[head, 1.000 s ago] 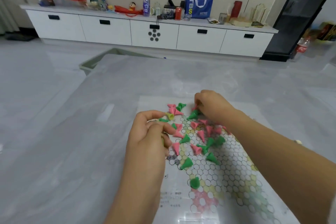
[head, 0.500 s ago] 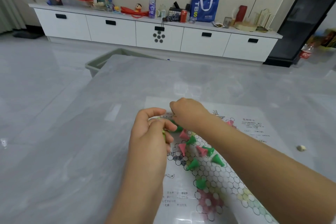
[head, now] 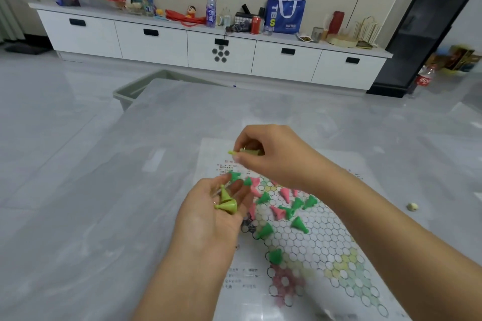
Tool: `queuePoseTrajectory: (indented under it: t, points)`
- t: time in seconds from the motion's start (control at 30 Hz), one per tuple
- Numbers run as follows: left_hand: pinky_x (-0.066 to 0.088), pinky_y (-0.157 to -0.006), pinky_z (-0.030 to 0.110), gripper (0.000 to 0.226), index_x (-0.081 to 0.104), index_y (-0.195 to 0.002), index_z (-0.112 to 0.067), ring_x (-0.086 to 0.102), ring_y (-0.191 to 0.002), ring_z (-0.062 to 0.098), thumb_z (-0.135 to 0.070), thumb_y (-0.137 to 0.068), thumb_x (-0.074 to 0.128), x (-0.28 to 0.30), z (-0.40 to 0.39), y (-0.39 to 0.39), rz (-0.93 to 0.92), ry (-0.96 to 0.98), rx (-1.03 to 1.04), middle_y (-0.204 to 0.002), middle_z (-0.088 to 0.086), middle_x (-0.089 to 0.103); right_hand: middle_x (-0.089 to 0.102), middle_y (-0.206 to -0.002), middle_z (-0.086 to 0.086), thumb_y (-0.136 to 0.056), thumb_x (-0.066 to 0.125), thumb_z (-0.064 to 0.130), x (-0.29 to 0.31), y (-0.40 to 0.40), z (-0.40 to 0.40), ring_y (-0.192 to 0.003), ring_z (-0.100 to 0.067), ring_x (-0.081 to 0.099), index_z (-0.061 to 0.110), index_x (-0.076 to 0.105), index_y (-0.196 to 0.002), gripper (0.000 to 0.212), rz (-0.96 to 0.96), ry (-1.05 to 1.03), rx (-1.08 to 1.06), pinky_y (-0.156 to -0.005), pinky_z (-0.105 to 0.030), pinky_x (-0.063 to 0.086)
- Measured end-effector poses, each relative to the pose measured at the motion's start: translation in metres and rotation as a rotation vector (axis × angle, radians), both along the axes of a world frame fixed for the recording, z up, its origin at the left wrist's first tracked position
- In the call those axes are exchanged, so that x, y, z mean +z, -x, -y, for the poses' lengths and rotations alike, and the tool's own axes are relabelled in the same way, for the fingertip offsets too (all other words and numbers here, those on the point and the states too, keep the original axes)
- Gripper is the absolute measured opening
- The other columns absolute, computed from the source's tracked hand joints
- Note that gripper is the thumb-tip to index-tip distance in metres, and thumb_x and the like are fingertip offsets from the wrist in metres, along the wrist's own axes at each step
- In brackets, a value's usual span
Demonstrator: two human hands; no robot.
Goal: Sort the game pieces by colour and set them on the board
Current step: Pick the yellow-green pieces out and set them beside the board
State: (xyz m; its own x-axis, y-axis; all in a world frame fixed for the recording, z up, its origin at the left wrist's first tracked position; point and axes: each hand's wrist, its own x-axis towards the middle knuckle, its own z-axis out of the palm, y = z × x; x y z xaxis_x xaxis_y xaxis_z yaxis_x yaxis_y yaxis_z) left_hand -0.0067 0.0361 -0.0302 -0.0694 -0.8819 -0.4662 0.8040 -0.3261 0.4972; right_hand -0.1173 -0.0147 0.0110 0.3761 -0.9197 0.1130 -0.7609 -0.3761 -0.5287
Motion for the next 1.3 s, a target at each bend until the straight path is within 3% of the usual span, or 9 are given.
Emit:
queuePoseTrajectory:
  t: [0.07, 0.2, 0.43, 0.63, 0.77, 0.87, 1.03, 1.2, 1.3]
  points:
    - [0.056, -0.068, 0.032, 0.024, 0.057, -0.086, 0.0, 0.061, -0.061, 0.019, -0.009, -0.091, 0.035, -0.002, -0.002, 0.007, -0.035, 0.016, -0.071, -0.07, 0.012, 0.061, 0.061, -0.076, 0.012, -0.083, 0.06, 0.027, 0.005, 0.002, -0.024, -0.065, 0.005, 0.052, 0.024, 0.063, -0.088, 0.006, -0.049, -0.015, 0.073, -0.058, -0.012, 0.042]
    - [0.053, -0.053, 0.025, 0.022, 0.056, -0.089, -0.001, 0.055, -0.046, 0.013, -0.014, -0.091, 0.038, -0.005, -0.009, 0.017, -0.025, 0.01, -0.206, -0.055, 0.006, 0.058, 0.062, -0.08, 0.011, -0.085, 0.06, 0.029, 0.003, 0.021, -0.049, -0.061, 0.0, 0.055, 0.025, 0.059, -0.094, 0.01, -0.035, -0.025, 0.028, -0.057, -0.016, 0.046]
    - [0.03, -0.033, 0.017, 0.013, 0.061, -0.079, -0.005, 0.041, -0.039, 0.01, -0.009, -0.086, 0.051, -0.007, -0.02, 0.031, 0.321, 0.103, -0.374, -0.049, 0.001, 0.051, 0.07, -0.08, 0.007, -0.085, 0.059, 0.022, -0.007, 0.081, -0.078, -0.07, -0.002, 0.063, 0.024, 0.063, -0.077, 0.008, 0.674, 0.044, -0.393, -0.059, -0.013, 0.048]
    - [0.03, -0.035, 0.017, 0.022, 0.071, -0.082, -0.014, 0.037, -0.042, 0.007, -0.02, -0.09, 0.051, -0.016, -0.032, 0.046, 0.608, 0.263, -0.535, -0.049, -0.006, 0.046, 0.043, -0.05, 0.012, -0.075, 0.067, 0.032, -0.015, 0.101, -0.087, -0.046, -0.002, 0.034, 0.029, 0.068, -0.072, 0.004, 0.698, 0.054, -0.474, -0.041, -0.009, 0.03]
    - [0.031, -0.037, 0.017, 0.023, 0.071, -0.091, -0.018, 0.036, -0.041, 0.006, -0.032, -0.088, 0.052, -0.016, -0.033, 0.051, 0.645, 0.297, -0.575, -0.049, -0.007, 0.044, 0.065, -0.069, -0.005, -0.076, 0.067, 0.025, -0.024, 0.096, -0.091, -0.062, -0.017, 0.059, 0.025, 0.067, -0.077, 0.001, 0.643, -0.073, -0.284, -0.058, -0.024, 0.052]
    - [0.031, -0.038, 0.017, 0.029, 0.069, -0.068, -0.02, 0.036, -0.041, 0.006, -0.034, -0.087, 0.052, -0.016, -0.034, 0.053, 0.671, 0.346, -0.611, -0.048, -0.006, 0.043, 0.07, -0.075, -0.002, -0.078, 0.064, 0.02, -0.032, 0.096, -0.094, -0.074, -0.015, 0.068, 0.021, 0.065, -0.077, 0.002, 0.577, -0.124, -0.211, -0.075, -0.039, 0.056]
    - [0.032, -0.04, 0.017, 0.04, 0.067, -0.054, -0.029, 0.037, -0.042, 0.005, -0.025, -0.09, 0.051, -0.022, -0.035, 0.056, 0.809, 0.367, -0.603, -0.046, -0.01, 0.043, 0.069, -0.078, 0.008, -0.08, 0.067, 0.017, -0.038, 0.104, -0.096, -0.071, 0.0, 0.063, 0.024, 0.067, -0.079, 0.007, 0.485, -0.127, -0.127, -0.067, -0.013, 0.049]
    - [0.033, -0.04, 0.015, 0.026, 0.071, -0.069, -0.029, 0.04, -0.042, 0.005, -0.025, -0.088, 0.054, -0.024, -0.035, 0.058, 0.917, 0.397, -0.543, -0.046, -0.011, 0.047, 0.067, -0.074, 0.012, -0.08, 0.064, 0.02, -0.035, 0.108, -0.096, -0.071, 0.002, 0.061, 0.031, 0.064, -0.08, 0.011, 0.324, -0.021, -0.116, -0.065, -0.009, 0.047]
    - [0.036, -0.041, 0.016, 0.029, 0.071, -0.077, -0.023, 0.044, -0.043, 0.005, -0.019, -0.092, 0.046, -0.024, -0.033, 0.055, 0.878, 0.346, -0.494, -0.05, -0.008, 0.051, 0.066, -0.073, 0.012, -0.08, 0.062, 0.018, -0.033, 0.129, -0.086, -0.068, 0.005, 0.059, 0.032, 0.062, -0.077, 0.014, 0.429, 0.065, -0.345, -0.058, -0.006, 0.045]
